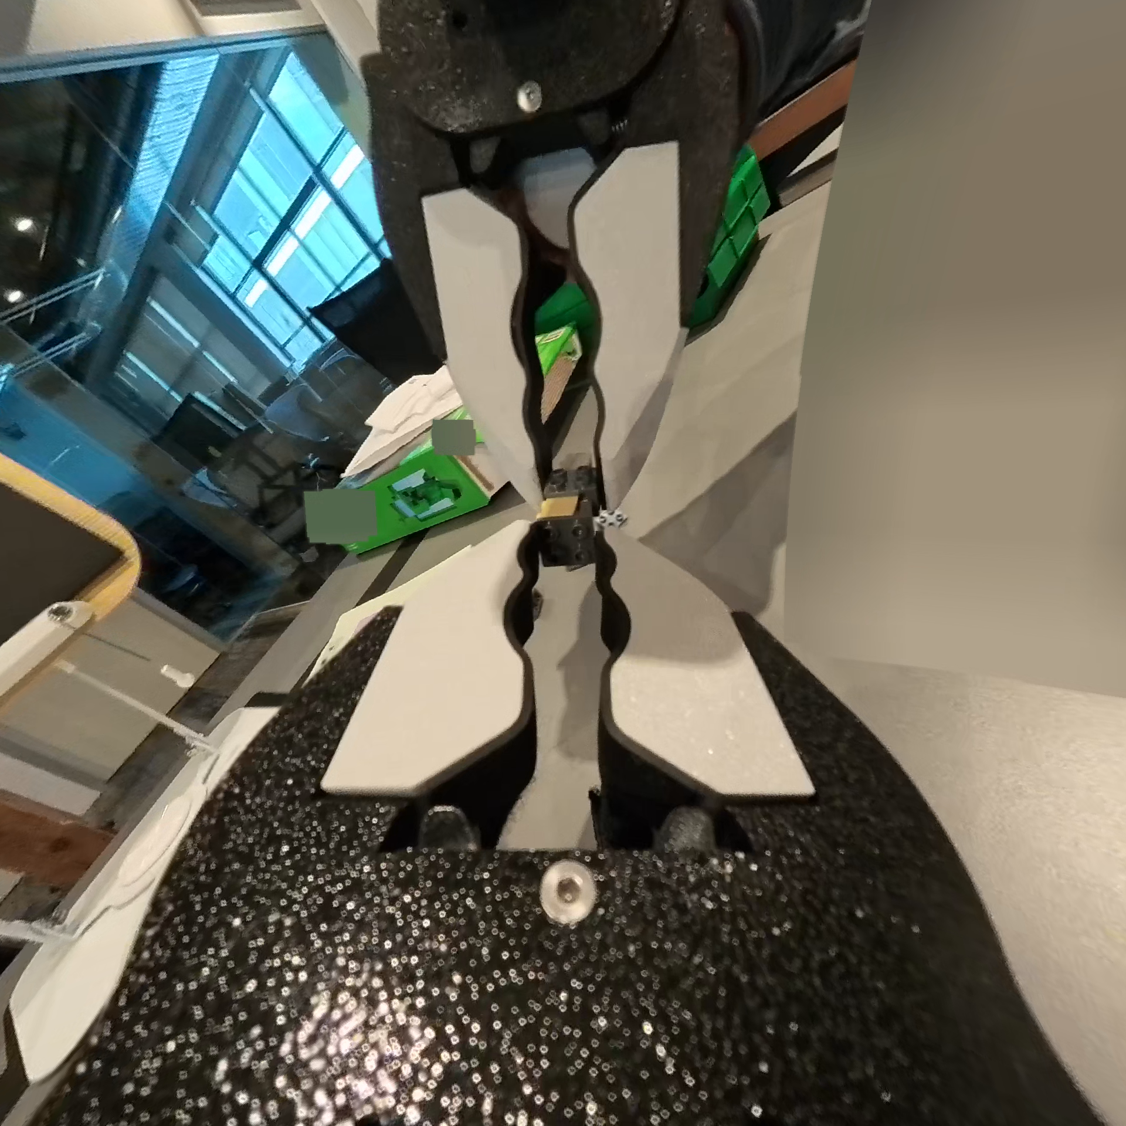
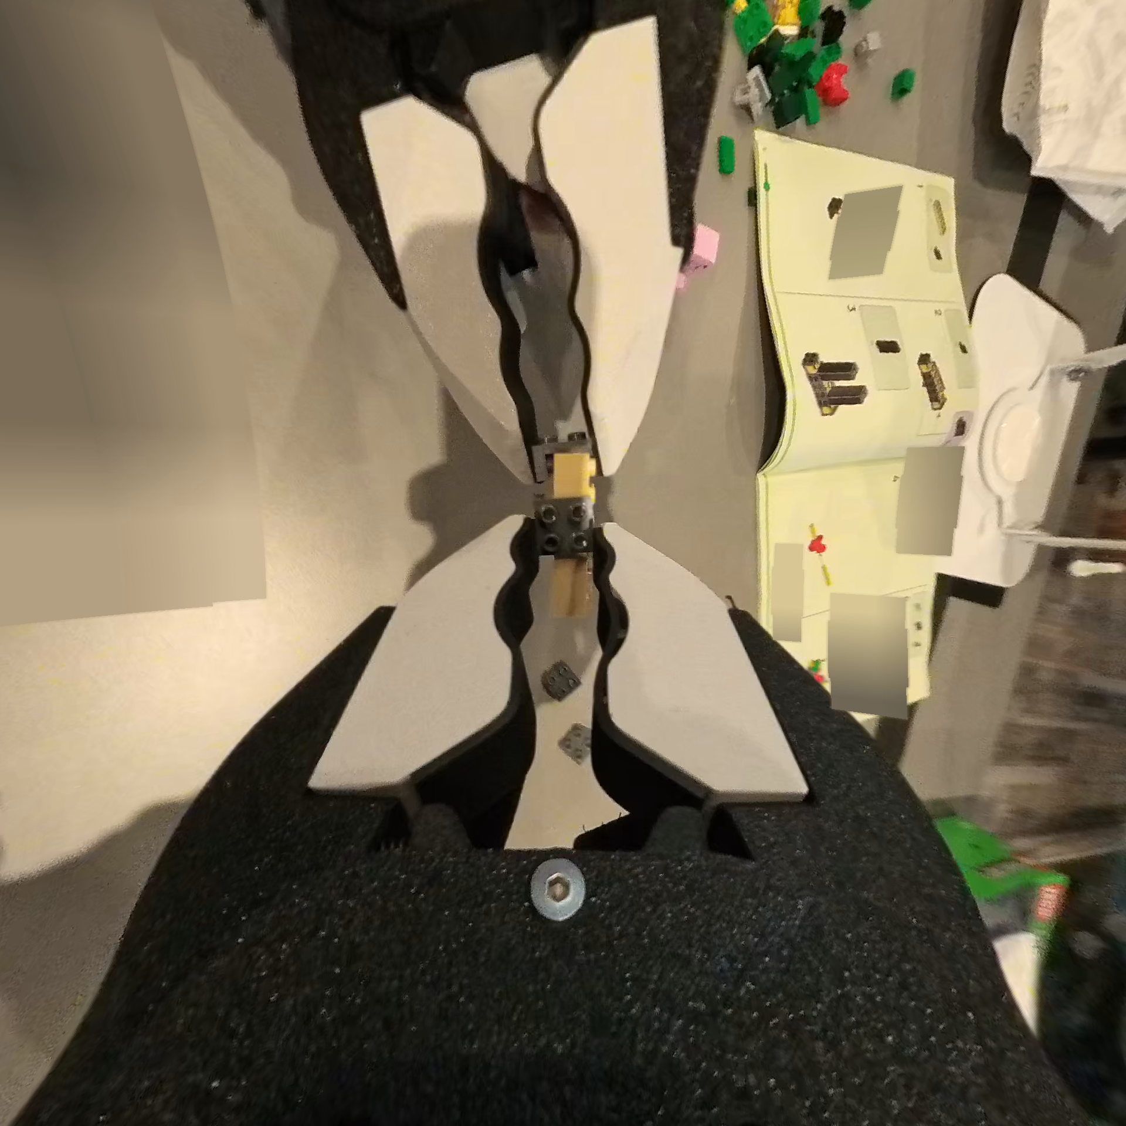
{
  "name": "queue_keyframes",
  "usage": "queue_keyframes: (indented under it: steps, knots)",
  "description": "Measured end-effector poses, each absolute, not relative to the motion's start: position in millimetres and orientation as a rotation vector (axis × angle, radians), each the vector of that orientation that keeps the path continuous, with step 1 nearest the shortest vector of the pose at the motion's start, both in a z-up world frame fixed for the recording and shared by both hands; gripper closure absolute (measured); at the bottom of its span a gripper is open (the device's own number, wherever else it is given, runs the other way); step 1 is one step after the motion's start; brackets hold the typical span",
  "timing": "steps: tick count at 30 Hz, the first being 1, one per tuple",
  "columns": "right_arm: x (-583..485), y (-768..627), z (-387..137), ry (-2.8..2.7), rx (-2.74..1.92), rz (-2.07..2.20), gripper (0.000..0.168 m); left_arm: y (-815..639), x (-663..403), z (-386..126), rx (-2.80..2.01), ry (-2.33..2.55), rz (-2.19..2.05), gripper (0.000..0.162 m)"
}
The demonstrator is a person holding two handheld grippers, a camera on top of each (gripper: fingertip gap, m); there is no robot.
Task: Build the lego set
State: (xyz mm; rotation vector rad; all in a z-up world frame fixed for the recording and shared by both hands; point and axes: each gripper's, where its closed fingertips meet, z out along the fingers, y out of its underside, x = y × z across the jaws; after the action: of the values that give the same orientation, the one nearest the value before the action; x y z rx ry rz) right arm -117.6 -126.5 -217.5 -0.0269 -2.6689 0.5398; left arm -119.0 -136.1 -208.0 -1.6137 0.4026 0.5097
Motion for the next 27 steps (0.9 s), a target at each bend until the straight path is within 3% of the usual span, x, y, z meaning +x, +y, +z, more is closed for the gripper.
queue_keyframes:
  steps: [12,27]
  knots:
    - [-112.5,-124.1,-217.4,-2.566,0.246,0.424,0.151,-132.8,-109.4,-207.9,-1.579,0.455,0.512,0.146]
    - [-120.6,-123.8,-217.7,-2.539,0.201,0.362,0.151,-134.0,-117.7,-209.2,-1.601,0.421,0.528,0.146]
